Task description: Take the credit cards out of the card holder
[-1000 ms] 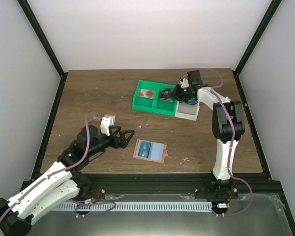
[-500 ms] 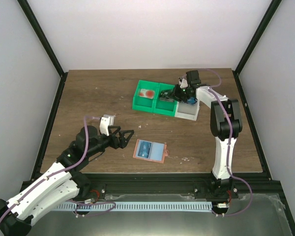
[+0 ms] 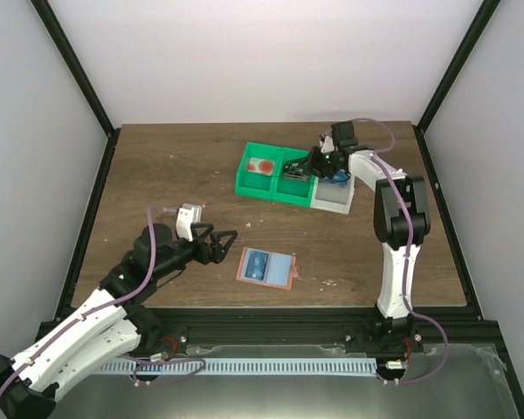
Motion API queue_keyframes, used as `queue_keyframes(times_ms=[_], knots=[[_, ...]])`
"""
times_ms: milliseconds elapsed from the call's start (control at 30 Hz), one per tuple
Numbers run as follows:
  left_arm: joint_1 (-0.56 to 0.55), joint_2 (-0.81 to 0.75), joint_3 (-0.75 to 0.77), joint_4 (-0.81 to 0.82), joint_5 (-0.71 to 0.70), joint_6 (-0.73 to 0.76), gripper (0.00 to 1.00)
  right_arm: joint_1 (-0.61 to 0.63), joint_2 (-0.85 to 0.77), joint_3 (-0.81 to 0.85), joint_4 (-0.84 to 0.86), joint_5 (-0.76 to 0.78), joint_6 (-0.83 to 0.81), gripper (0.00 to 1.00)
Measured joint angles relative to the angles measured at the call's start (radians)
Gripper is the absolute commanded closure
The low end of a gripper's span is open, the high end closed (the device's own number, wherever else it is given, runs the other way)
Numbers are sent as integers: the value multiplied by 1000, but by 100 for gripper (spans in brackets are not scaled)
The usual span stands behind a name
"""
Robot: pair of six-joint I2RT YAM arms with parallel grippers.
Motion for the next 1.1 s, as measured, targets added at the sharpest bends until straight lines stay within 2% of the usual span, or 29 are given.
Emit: queue_keyframes(times_ms=[100, 300, 600, 767, 1100], knots=[[0, 0, 0, 0, 0, 0, 0, 0, 0, 5, -4, 10, 4, 71], [0, 20, -1, 0, -6, -1, 0, 0, -12, 19, -42, 43, 24, 66], [0, 185, 14, -49, -19, -2, 0, -1, -133, -13, -77, 63, 52, 61], [0, 267, 15, -39, 25, -22, 0, -1, -277, -152, -45, 47, 61, 60], [0, 365, -92, 160, 177, -109, 1, 48, -607, -511, 11, 36, 83, 60]])
